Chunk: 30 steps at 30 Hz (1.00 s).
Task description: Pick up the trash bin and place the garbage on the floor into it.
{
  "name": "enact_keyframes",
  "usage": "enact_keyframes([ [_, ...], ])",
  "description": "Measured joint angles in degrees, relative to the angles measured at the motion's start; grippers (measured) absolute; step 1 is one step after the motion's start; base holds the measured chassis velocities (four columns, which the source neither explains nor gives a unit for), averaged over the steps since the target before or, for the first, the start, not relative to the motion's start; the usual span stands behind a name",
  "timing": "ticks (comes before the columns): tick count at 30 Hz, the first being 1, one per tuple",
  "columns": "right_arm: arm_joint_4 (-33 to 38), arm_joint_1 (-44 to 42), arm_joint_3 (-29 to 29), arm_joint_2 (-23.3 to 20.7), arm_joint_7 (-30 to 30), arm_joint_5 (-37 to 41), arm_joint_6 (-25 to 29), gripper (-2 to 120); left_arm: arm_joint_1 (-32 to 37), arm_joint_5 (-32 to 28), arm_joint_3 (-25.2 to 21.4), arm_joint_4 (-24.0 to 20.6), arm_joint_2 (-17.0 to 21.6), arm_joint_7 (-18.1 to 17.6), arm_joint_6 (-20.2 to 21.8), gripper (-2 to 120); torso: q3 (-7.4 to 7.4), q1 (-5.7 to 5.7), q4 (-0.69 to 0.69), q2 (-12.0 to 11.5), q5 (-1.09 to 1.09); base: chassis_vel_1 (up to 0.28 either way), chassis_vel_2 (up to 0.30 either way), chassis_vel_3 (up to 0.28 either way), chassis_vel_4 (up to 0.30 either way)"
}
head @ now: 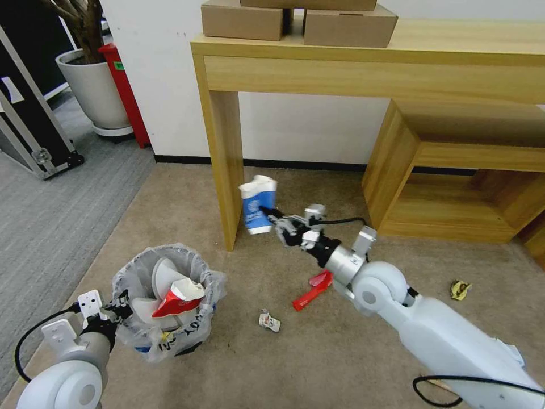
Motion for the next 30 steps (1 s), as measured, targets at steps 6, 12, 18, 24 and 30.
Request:
enact_keyframes([
  [6, 0.39, 5.75, -7.83, 0.98, 1.99, 2.17, -2.15, 0, 0.46, -0.09, -0.34, -1.13, -0.05, -0.12, 0.08, 1, 0.00, 0.00, 0.00, 0.00, 0.00, 0.000, 0.000, 0.000, 0.000],
  [12, -0.74, 12.68, -18.05, 2.66, 6.69, 3.89, -4.49, 0, 0.70, -0.25, -0.72, -1.82, -0.02, -0.17, 0.10, 1, 0.00, 0.00, 0.00, 0.00, 0.00, 0.000, 0.000, 0.000, 0.000],
  [18, -2.84, 21.49, -28.16, 6.98, 15.09, 6.10, -7.67, 0, 0.55, -0.60, -0.87, -2.05, 0.01, -0.23, 0.10, 1, 0.00, 0.00, -0.01, 0.00, -0.01, 0.000, 0.000, 0.000, 0.000],
  [24, -5.44, 25.72, -33.24, 12.67, 21.63, 6.86, -12.70, 0, 0.31, -0.60, -0.80, -2.14, -0.51, -0.23, 0.08, 1, 0.00, 0.00, -0.01, 0.00, -0.01, 0.000, 0.000, 0.000, 0.000],
  [30, -9.10, 27.55, -36.91, 19.58, 26.05, 7.26, -16.60, 0, 0.18, -0.64, -0.87, -2.20, -0.54, -0.21, -0.16, 1, 0.00, 0.00, 0.01, 0.00, -0.02, 0.000, 0.000, 0.000, 0.000],
])
